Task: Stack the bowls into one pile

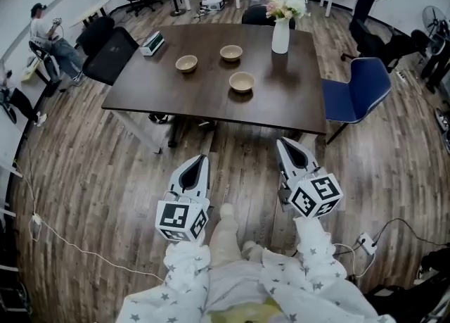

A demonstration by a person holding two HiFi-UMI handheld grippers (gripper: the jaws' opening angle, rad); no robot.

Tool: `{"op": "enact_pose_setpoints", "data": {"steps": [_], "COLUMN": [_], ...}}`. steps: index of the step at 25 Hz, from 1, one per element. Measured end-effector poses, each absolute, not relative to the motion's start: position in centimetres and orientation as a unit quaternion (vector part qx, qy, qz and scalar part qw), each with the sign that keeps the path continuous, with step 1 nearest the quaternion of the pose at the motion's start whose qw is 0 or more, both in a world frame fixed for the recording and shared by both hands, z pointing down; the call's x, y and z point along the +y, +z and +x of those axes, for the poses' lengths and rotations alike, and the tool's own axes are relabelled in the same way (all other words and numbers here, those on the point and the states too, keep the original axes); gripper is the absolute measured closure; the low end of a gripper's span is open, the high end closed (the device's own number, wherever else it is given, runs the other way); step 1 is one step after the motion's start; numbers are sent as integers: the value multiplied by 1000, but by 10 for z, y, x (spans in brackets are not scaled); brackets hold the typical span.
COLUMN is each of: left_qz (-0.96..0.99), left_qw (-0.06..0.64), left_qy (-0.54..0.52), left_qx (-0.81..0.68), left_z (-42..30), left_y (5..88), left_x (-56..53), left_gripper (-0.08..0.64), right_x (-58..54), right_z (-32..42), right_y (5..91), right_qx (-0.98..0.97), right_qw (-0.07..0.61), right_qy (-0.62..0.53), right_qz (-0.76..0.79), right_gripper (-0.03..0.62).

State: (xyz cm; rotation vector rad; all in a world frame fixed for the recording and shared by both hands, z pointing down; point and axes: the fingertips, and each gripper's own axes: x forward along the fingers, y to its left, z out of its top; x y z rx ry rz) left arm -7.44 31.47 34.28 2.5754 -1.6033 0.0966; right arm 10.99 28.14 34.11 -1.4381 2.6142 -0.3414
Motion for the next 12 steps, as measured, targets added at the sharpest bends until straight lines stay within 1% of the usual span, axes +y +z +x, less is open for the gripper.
{"op": "enact_pose_setpoints", "data": {"steps": [12], "left_qz": [864], "left_qw": [66], "left_qy": [48], "left_qx": [-498], "left_z": [-101], "left_y": [359], "left_x": [181], "left_gripper": [535], "right_x": [164], "right_z": [88], "right_y": [364], "right_qx": [844], "right_qw": [67], "right_qy": [-142], "right_qz": [-514], "right_gripper": [571]}}
